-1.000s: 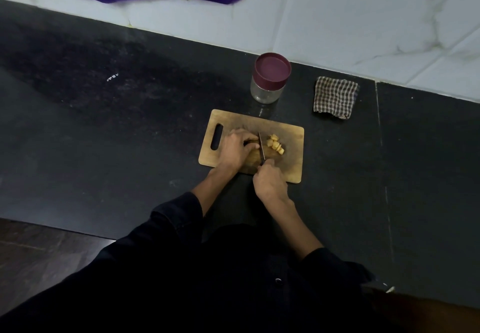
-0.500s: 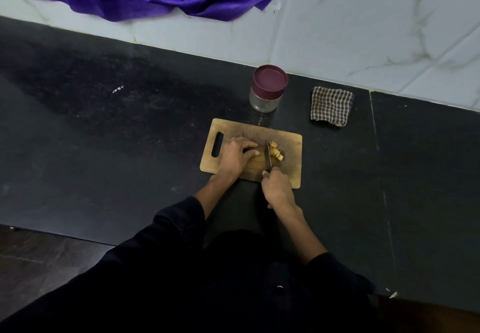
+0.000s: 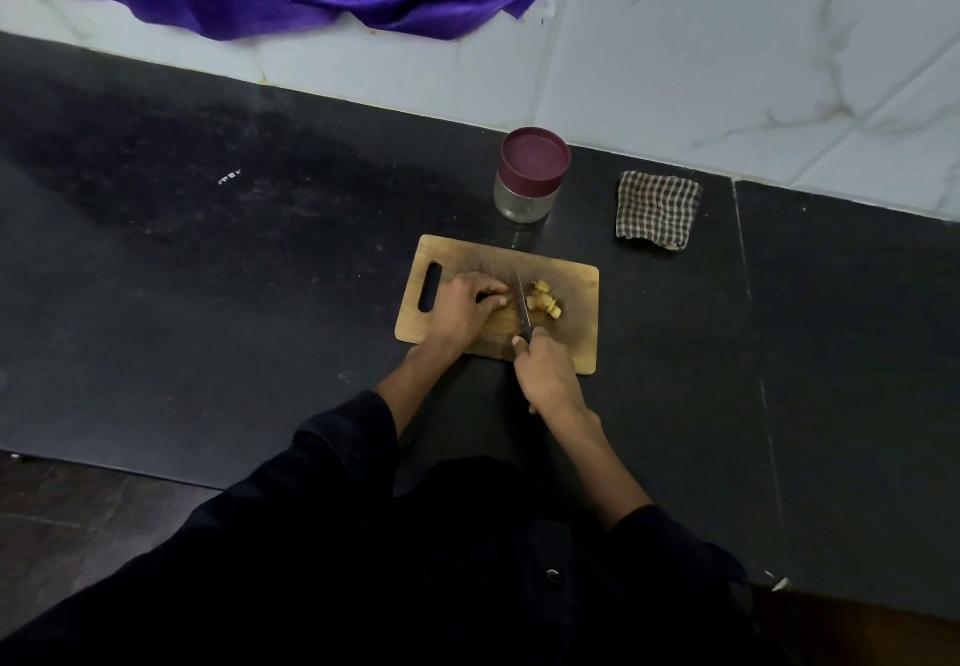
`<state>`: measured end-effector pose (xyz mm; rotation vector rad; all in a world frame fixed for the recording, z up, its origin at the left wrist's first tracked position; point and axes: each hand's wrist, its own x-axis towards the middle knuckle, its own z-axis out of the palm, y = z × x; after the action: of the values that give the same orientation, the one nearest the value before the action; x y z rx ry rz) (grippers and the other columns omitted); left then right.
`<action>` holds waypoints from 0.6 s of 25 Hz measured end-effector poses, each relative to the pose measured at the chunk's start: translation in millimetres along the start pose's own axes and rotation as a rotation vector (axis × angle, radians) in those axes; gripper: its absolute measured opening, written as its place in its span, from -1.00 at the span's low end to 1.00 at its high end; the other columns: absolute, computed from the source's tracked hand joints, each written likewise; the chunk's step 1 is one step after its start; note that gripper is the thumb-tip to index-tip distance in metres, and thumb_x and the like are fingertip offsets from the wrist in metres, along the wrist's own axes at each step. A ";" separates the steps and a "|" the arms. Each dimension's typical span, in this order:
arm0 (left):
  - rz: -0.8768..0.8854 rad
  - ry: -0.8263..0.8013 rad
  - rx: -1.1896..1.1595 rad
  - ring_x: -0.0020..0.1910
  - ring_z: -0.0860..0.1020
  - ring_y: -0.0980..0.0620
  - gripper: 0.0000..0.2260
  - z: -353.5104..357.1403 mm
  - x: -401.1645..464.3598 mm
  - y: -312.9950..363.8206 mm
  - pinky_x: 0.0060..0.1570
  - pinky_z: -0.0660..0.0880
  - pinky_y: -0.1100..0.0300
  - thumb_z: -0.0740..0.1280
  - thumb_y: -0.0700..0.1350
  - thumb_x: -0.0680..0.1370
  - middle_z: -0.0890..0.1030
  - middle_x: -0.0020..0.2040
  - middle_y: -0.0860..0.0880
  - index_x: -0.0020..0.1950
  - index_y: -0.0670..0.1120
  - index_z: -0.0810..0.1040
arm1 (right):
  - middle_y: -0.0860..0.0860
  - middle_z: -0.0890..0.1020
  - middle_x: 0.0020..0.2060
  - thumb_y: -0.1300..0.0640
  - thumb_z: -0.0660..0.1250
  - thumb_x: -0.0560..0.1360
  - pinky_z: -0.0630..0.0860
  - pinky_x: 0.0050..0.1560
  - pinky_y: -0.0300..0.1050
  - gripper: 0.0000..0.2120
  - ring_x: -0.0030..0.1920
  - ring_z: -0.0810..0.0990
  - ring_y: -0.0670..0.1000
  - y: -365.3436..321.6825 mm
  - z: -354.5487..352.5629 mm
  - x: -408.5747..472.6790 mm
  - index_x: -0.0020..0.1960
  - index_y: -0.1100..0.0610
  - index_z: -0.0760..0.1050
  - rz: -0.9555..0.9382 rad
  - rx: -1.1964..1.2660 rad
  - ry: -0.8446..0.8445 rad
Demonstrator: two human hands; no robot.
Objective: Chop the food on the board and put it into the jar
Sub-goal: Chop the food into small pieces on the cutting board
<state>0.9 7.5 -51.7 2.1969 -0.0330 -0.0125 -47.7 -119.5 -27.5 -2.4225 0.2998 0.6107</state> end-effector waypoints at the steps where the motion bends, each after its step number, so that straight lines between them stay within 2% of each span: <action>1: -0.001 0.001 -0.003 0.10 0.58 0.05 -0.81 0.2 0.1 -0.4 0.16 0.43 0.29 0.41 -0.25 0.47 0.65 0.08 -0.09 0.07 -0.19 0.64 | 0.05 0.50 -0.13 0.03 0.11 0.67 0.64 -0.11 0.17 -0.79 -0.11 0.62 0.13 -0.1 0.5 0.4 0.14 0.16 0.38 -0.004 -0.001 -0.003; 10: 0.015 0.012 -0.010 0.10 0.58 0.05 -0.82 1.0 0.3 -1.4 0.18 0.44 0.26 0.40 -0.26 0.47 0.66 0.07 -0.08 0.07 -0.19 0.64 | 0.06 0.53 -0.13 0.02 0.11 0.67 0.63 -0.12 0.18 -0.84 -0.13 0.64 0.14 2.1 5.4 4.2 0.06 0.11 0.33 -0.026 -0.013 0.008; 15: 0.045 -0.052 0.076 0.14 0.54 0.02 -0.75 -1.6 -0.7 -4.3 0.21 0.43 0.20 0.42 -0.24 0.46 0.61 0.13 -0.10 0.14 -0.17 0.61 | 0.02 0.50 -0.17 0.00 0.11 0.66 0.64 -0.14 0.16 -0.81 -0.16 0.64 0.11 3.7 4.5 6.4 0.12 0.11 0.35 -0.006 0.015 0.020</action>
<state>0.3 11.3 -54.3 2.2715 -0.1135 -0.0433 -45.1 -120.0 -35.7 -2.4153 0.3045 0.5795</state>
